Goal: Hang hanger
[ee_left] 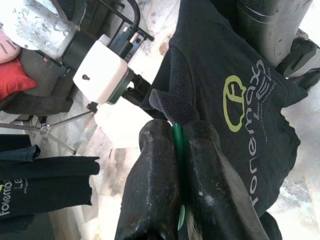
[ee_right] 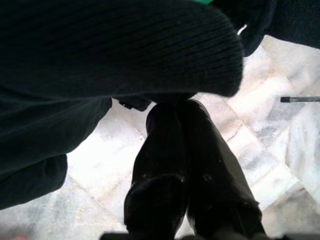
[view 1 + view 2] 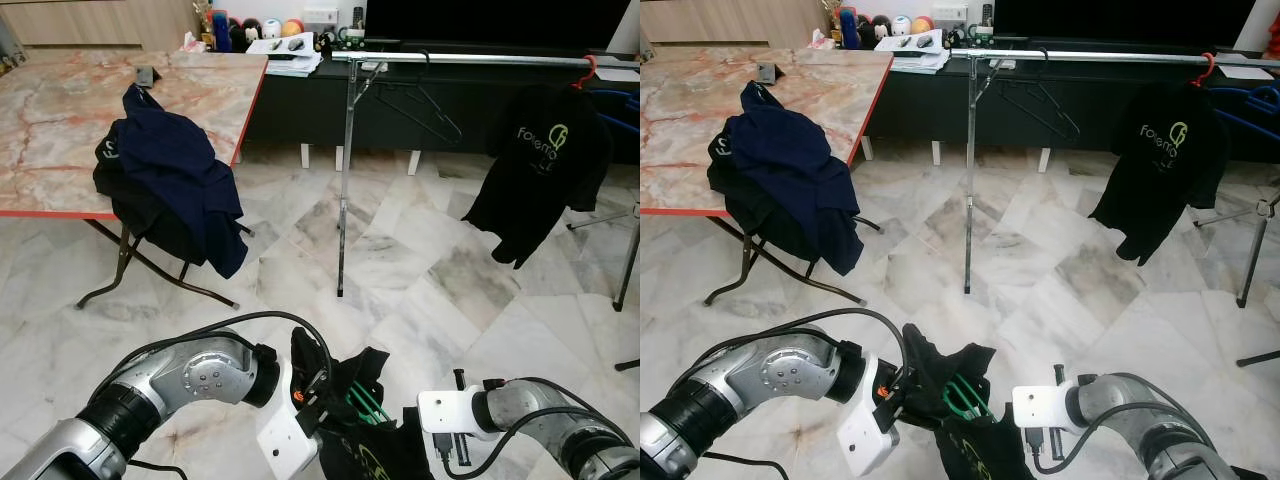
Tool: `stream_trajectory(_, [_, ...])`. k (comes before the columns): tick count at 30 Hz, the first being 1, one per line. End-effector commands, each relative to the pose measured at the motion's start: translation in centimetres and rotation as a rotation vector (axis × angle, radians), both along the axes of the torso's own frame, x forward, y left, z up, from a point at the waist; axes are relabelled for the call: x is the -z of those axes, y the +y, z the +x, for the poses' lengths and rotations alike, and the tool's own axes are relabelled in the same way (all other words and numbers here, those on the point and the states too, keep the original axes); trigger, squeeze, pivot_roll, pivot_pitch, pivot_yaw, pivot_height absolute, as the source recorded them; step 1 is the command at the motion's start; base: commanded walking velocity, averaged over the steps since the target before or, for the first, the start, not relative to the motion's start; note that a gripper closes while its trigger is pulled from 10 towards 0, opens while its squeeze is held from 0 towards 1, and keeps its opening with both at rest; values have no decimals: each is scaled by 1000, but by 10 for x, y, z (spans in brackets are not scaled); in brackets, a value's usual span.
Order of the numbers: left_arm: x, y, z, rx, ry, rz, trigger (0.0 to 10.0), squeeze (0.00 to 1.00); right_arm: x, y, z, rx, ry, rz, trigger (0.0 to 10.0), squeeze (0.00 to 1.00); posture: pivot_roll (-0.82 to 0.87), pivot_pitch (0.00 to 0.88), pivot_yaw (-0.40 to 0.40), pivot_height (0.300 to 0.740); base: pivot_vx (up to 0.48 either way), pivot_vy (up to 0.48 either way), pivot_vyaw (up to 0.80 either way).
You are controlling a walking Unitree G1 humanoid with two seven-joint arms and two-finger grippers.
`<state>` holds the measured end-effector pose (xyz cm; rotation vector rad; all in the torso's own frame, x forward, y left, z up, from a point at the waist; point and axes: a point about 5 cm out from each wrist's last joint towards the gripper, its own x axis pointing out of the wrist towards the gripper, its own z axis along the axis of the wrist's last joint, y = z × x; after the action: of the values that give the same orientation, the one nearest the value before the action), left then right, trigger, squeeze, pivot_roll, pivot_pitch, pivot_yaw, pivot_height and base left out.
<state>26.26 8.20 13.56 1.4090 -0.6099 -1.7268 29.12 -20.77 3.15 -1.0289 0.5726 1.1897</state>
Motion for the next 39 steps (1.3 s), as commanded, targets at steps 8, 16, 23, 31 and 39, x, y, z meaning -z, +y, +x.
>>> stream_trajectory(8, [-3, -1, 8, -32, -24, -1, 10000, 0, 4, -13, -9, 11, 37, -9, 0, 0, 110, 140, 18, 740, 0, 0, 0])
stream_trajectory(16, [4, 9, 30, -204, -83, 53, 10000, 0, 2, -24, -10, 5, 19, -59, 0, 0, 102, 143, 14, 740, 0, 0, 0])
stream_trajectory(23, [12, 25, 44, -350, -107, 99, 10000, 0, -4, -30, -10, 8, -1, -46, 0, 0, 93, 147, 11, 740, 0, 0, 0])
stream_trajectory(31, [15, 22, 40, -310, -98, 79, 10000, 0, -14, -33, -1, 79, -73, 5, 4157, 0, 91, 148, 3, 740, 0, 0, 0])
stream_trajectory(39, [17, 19, 25, -155, -82, 88, 10000, 0, -29, -24, 11, 30, -110, 35, 10000, 545, 86, 144, 2, 740, 0, 0, 0])
